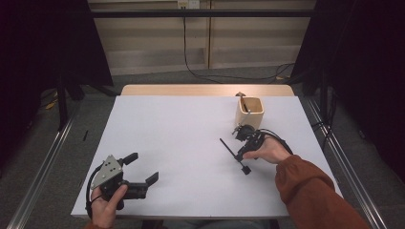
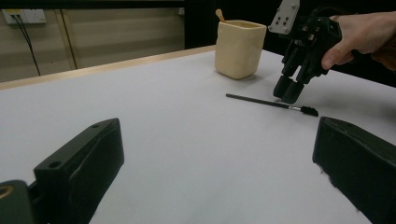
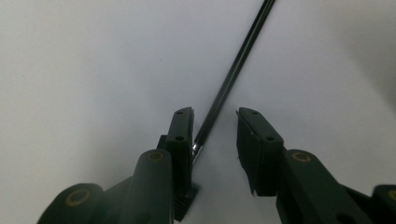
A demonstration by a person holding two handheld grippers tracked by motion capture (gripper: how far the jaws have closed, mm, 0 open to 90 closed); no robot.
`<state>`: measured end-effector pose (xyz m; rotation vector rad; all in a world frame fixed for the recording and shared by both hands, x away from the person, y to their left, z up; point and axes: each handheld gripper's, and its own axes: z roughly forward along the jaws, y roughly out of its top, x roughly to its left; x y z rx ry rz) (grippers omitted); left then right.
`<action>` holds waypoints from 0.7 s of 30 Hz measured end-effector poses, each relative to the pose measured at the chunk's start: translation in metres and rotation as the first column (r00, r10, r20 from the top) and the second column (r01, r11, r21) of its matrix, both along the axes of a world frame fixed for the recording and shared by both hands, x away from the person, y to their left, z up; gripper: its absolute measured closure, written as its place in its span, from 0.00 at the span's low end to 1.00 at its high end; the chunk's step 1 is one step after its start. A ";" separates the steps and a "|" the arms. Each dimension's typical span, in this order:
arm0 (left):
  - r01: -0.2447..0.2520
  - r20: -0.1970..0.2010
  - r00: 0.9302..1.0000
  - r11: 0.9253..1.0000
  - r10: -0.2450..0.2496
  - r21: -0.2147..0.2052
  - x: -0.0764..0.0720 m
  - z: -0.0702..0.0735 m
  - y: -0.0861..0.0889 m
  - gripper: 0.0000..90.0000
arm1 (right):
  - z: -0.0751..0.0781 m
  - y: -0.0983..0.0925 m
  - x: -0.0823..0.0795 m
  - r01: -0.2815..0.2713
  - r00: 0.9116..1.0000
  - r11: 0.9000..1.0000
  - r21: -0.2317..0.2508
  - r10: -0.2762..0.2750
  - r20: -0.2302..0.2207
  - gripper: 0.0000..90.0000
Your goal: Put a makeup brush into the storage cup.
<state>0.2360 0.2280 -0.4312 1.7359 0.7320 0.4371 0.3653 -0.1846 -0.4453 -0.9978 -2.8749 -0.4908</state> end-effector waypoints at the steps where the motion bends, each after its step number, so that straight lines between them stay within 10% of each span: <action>1: 0.004 0.000 1.000 1.000 -0.004 0.001 0.000 0.000 0.000 0.02 | 0.000 0.001 0.000 0.000 1.000 1.000 0.003 0.000 -0.006 0.75; 21: 0.013 0.016 1.000 1.000 -0.014 0.010 -0.001 0.000 -0.001 0.02 | -0.006 0.018 0.000 0.000 1.000 0.991 -0.132 -0.003 -0.026 0.85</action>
